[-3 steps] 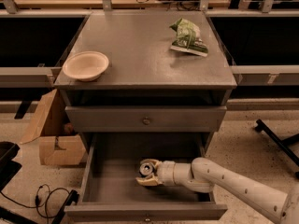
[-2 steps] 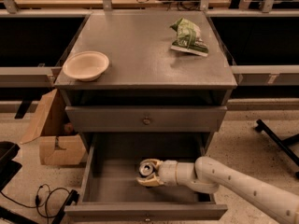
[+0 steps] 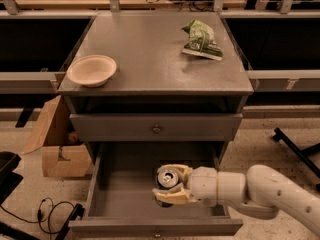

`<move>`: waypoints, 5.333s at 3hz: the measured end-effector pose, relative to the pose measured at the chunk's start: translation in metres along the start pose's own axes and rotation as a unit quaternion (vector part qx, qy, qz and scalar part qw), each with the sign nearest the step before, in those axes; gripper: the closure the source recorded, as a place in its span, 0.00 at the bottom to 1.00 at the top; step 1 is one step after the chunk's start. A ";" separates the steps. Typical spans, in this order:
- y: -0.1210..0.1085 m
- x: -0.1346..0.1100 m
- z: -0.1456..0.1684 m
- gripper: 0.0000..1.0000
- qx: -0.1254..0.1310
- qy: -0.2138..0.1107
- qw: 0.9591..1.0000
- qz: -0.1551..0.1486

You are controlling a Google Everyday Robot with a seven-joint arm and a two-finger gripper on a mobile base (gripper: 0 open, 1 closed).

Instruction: Pick pepsi can from middle drawer and place on counter

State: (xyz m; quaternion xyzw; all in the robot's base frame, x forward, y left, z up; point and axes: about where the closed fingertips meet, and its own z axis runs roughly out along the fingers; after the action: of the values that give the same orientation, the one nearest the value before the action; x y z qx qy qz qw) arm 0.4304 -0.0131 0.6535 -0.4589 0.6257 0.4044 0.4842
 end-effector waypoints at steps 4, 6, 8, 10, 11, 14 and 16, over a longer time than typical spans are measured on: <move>-0.147 -0.332 -0.100 1.00 0.164 0.008 0.986 -0.025; -0.246 -0.377 0.006 1.00 0.177 -0.019 0.984 -0.007; -0.321 -0.381 0.173 1.00 0.143 -0.054 0.988 -0.011; -0.380 -0.313 0.221 1.00 0.144 -0.016 0.989 0.028; -0.379 -0.314 0.221 0.84 0.144 -0.016 0.989 0.028; -0.379 -0.314 0.221 0.07 0.144 -0.016 0.989 0.028; -0.351 -0.351 0.070 0.00 0.244 0.080 0.966 0.030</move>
Offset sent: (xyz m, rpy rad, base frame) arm 0.1136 -0.0738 0.3635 -0.0172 -0.1140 -0.2362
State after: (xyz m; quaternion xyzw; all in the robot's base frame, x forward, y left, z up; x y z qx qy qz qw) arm 0.8245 0.0290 0.9604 -0.3387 0.7556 0.2161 0.5173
